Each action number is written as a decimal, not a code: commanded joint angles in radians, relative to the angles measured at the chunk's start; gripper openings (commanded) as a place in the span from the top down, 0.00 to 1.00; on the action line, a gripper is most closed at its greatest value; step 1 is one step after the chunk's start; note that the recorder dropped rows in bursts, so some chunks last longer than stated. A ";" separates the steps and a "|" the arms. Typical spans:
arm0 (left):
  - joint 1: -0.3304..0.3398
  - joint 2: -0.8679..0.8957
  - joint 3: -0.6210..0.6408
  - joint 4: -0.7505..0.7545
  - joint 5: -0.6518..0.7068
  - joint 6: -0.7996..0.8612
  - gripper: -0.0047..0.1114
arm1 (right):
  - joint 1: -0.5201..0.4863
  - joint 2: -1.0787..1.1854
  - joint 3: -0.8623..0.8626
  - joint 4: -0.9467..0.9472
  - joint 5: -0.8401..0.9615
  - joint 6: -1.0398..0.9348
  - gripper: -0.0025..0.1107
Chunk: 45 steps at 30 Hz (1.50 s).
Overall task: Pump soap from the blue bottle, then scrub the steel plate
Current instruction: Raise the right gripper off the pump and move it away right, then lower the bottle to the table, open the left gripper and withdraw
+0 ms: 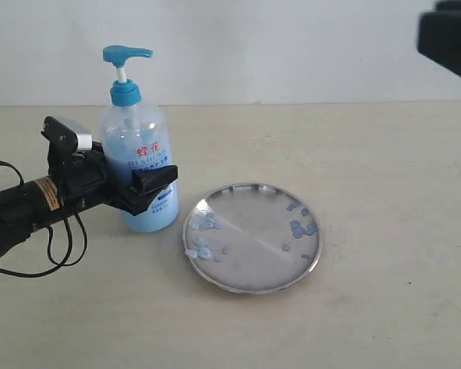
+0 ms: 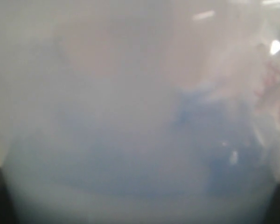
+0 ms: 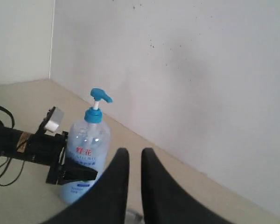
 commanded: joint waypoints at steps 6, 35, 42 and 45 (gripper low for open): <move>-0.002 0.008 0.008 -0.015 0.077 -0.005 0.31 | -0.001 -0.205 0.426 -0.002 0.024 0.313 0.98; -0.002 0.008 0.008 -0.016 0.078 0.085 0.01 | -0.001 -0.198 0.580 -0.002 -0.052 0.508 0.98; -0.002 0.008 0.001 -0.027 0.069 0.089 0.01 | -0.001 -0.198 0.580 -0.002 -0.052 0.512 0.98; -0.002 0.008 -0.002 -0.058 0.071 0.072 0.01 | -0.001 -0.198 0.580 -0.002 -0.052 0.512 0.98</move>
